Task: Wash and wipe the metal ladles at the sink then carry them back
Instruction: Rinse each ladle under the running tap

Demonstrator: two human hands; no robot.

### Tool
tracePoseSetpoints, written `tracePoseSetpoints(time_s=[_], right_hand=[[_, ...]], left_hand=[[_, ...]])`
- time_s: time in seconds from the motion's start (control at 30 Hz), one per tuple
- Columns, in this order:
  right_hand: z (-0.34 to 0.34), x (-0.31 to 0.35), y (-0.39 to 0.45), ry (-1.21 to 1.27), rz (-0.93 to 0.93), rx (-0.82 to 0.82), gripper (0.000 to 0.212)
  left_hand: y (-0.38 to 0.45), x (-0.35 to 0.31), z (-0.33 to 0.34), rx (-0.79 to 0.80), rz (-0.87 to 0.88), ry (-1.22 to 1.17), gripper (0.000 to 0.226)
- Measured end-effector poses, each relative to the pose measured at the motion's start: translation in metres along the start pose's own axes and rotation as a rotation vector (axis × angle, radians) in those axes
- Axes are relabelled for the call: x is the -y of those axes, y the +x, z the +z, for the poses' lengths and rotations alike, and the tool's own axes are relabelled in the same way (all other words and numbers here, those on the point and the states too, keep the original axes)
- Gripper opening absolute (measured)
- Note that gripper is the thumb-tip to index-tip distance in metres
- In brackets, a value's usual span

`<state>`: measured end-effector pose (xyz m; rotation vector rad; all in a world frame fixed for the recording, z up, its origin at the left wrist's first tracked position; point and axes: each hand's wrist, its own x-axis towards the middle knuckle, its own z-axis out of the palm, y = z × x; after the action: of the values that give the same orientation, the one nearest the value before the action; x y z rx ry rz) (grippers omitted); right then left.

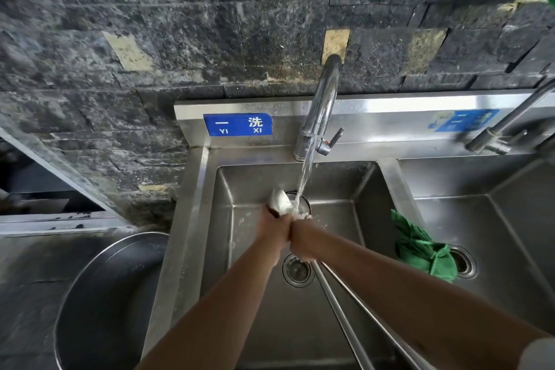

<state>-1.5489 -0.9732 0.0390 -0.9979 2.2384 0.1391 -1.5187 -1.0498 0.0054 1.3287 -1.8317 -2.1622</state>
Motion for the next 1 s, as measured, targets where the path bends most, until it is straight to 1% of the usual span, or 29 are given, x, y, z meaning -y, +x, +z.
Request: tracePoseSetpoints(time_s=[0.03,0.07,0.13,0.17,0.2,0.23,0.27,0.3,0.37,0.4,0.47,0.5,0.57,0.63,0.7,0.8,0.87,0.93,1.0], right_hand=[[0.002,-0.004,0.001,0.025,0.006,-0.026,0.037],[0.004,-0.009,0.000,0.116,-0.007,-0.081,0.039],[0.010,-0.019,0.001,0.417,0.000,-0.139,0.037],[0.012,-0.021,-0.003,0.560,0.009,-0.127,0.040],[0.014,-0.021,-0.008,0.680,0.012,-0.106,0.048],[0.014,-0.020,-0.013,0.759,0.005,-0.099,0.055],[0.016,-0.020,-0.020,0.806,-0.010,-0.103,0.057],[0.016,-0.018,-0.025,0.838,-0.029,-0.113,0.056],[0.016,-0.017,-0.034,0.820,-0.032,-0.164,0.042],[0.015,-0.018,-0.037,0.773,-0.021,-0.200,0.032],[0.016,-0.021,-0.040,0.739,0.058,-0.216,0.013],[0.019,-0.024,-0.040,0.773,0.113,-0.200,0.012],[0.024,-0.029,-0.041,0.919,0.191,-0.156,0.016],[0.026,-0.034,-0.042,1.075,0.247,-0.143,0.019],[0.029,-0.041,-0.045,1.189,0.270,-0.097,0.022],[0.031,-0.051,-0.055,1.324,0.259,0.044,0.032],[0.033,-0.056,-0.069,1.394,0.251,0.126,0.023],[0.038,-0.057,-0.079,1.386,0.243,0.127,0.012],[0.047,-0.057,-0.083,1.357,0.270,0.086,0.012]], left_hand=[[-0.001,0.000,-0.001,-0.024,-0.047,-0.063,0.031],[-0.002,0.001,-0.002,-0.043,-0.107,-0.151,0.029],[-0.003,0.004,-0.003,-0.102,-0.225,-0.279,0.022],[0.001,0.008,-0.003,-0.112,-0.259,-0.313,0.019],[0.005,0.013,-0.004,-0.109,-0.279,-0.335,0.017],[0.007,0.016,-0.005,-0.112,-0.294,-0.341,0.017],[0.009,0.021,-0.003,-0.126,-0.308,-0.337,0.018],[0.011,0.023,-0.004,-0.163,-0.309,-0.334,0.018],[0.011,0.022,-0.003,-0.193,-0.312,-0.328,0.014],[0.008,0.019,-0.003,-0.177,-0.313,-0.342,0.007],[-0.004,0.015,0.003,-0.066,-0.332,-0.399,0.013],[-0.013,0.015,0.008,0.014,-0.327,-0.420,0.013],[-0.029,0.020,0.019,0.163,-0.318,-0.413,0.010],[-0.036,0.027,0.024,0.239,-0.332,-0.395,0.017],[-0.034,0.031,0.025,0.250,-0.359,-0.391,0.012],[-0.027,0.038,0.027,0.202,-0.325,-0.364,0.011],[-0.027,0.042,0.033,0.187,-0.313,-0.378,0.006],[-0.029,0.041,0.037,0.200,-0.325,-0.423,0.005],[-0.027,0.037,0.040,0.191,-0.338,-0.472,0.008]])
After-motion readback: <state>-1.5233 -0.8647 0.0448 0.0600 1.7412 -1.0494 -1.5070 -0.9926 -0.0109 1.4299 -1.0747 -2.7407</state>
